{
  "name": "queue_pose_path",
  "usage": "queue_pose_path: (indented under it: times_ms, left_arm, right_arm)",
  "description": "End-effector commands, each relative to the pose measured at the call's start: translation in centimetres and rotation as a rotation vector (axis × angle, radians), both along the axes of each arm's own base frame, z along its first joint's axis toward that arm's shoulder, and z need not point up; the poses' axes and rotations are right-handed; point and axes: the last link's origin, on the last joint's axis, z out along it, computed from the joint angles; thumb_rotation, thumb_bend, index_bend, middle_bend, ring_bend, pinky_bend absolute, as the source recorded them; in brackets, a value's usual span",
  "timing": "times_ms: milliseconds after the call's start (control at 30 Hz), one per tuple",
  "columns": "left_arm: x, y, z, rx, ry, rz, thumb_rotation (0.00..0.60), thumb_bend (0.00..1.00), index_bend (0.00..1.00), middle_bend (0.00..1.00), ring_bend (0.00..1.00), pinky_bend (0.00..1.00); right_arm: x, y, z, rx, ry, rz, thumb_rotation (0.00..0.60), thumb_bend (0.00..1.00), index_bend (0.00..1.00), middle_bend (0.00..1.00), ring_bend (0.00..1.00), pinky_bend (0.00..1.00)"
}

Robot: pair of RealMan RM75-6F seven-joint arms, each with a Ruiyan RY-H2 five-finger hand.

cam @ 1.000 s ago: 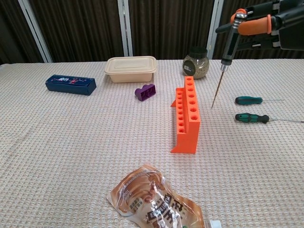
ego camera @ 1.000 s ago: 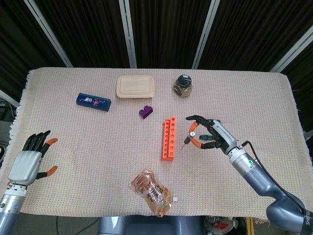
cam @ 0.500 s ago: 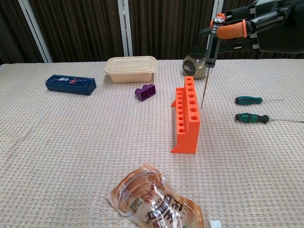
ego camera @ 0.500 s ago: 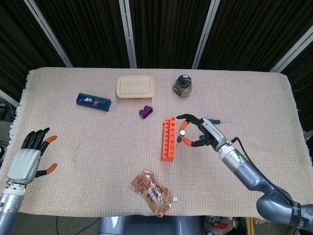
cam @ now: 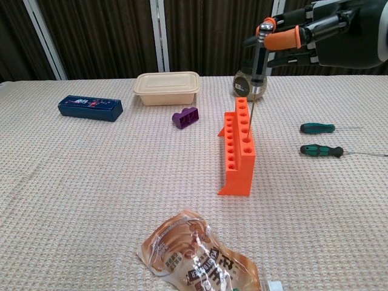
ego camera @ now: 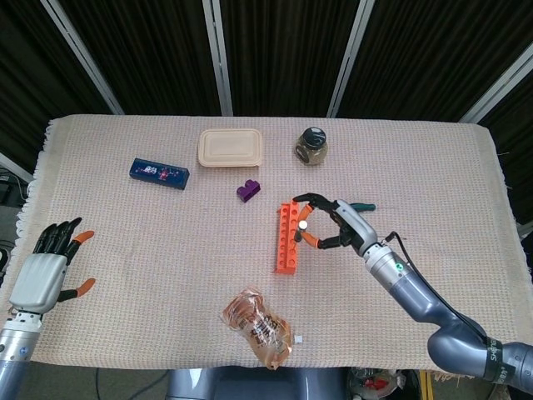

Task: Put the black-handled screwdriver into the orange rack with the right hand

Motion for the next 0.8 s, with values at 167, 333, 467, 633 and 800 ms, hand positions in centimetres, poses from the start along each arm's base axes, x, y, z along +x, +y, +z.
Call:
queue_pose_path:
  times_ms: [167,333,467,633,800]
  left_arm:
    - [-0.3,0.0,0.0,0.0,-0.002,0.006,0.6,0.19,0.17,0.0,0.0,0.0]
    - [-0.3,0.0,-0.1,-0.001,-0.004,0.007,0.6,0.19,0.18,0.0,0.0,0.0]
    - [-0.4,0.0,-0.1,-0.002,-0.004,0.008,0.6,0.19,0.17,0.0,0.0,0.0]
    - [-0.4,0.1,-0.1,-0.002,-0.004,0.009,0.6,0.19,0.17,0.0,0.0,0.0]
    - [-0.4,0.0,-0.2,-0.002,-0.005,0.01,0.6,0.19,0.17,0.0,0.0,0.0]
  right_arm:
    - [0.3,-0.2,-0.2,-0.006,0.002,-0.007,0.6,0.41,0.6,0.17,0.0,0.0]
    - [0.4,-0.3,-0.3,-0.009,0.011,-0.006,0.6,0.41,0.6,0.17,0.0,0.0]
    - [0.5,-0.3,-0.5,-0.004,0.018,-0.007,0.6,0.41,0.6,0.17,0.0,0.0]
    - [0.5,-0.2,-0.9,0.008,0.023,-0.008,0.6,0.41,0.6,0.16,0.0,0.0]
    - [0.3,-0.2,-1.3,0.012,0.031,-0.008,0.6,0.41,0.6,0.16,0.0,0.0]
